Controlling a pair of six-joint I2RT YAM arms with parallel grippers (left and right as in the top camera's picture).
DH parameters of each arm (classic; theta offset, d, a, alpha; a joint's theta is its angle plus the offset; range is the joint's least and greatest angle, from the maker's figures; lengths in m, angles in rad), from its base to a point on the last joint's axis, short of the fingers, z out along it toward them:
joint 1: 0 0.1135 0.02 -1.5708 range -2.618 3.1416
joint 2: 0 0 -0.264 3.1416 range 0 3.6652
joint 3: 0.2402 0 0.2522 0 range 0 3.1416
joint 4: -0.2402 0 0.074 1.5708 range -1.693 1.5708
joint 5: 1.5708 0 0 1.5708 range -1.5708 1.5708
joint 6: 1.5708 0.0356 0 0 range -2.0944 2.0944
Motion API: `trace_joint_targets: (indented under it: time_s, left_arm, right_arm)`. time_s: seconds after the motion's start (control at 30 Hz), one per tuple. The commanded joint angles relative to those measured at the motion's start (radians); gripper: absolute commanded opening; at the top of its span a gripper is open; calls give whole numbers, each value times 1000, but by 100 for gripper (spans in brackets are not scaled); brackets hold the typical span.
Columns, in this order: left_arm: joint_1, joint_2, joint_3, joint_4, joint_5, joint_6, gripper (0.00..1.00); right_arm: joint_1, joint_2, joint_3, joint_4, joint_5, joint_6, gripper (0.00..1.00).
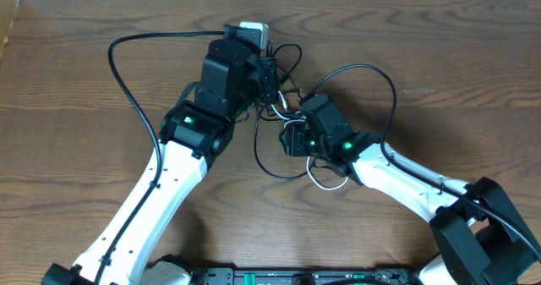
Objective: Untangle cables
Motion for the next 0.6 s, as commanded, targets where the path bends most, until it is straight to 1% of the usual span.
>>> trace_joint_targets:
  time_s: [0.0,0.17,0.33,0.47,0.57]
  left_arm:
    - [-1,-66,6,16,-5,-13,8]
    - [-1,-113,6,15,-5,-14,8]
    - [-2,-158,6,3,-4,-14,8]
    - [-2,-175,6,3,-5,-14,8]
    - [-2,-183,6,3,-5,-14,8]
  right_arm:
    - [6,17,-2,12,13,-15,54]
    - [6,44,-2,56,13,-15,54]
    - [6,83,-2,137,2,-14,55]
    - [6,98,-2,169,-18,9,50]
    - [7,105,-2,163,-22,12,39]
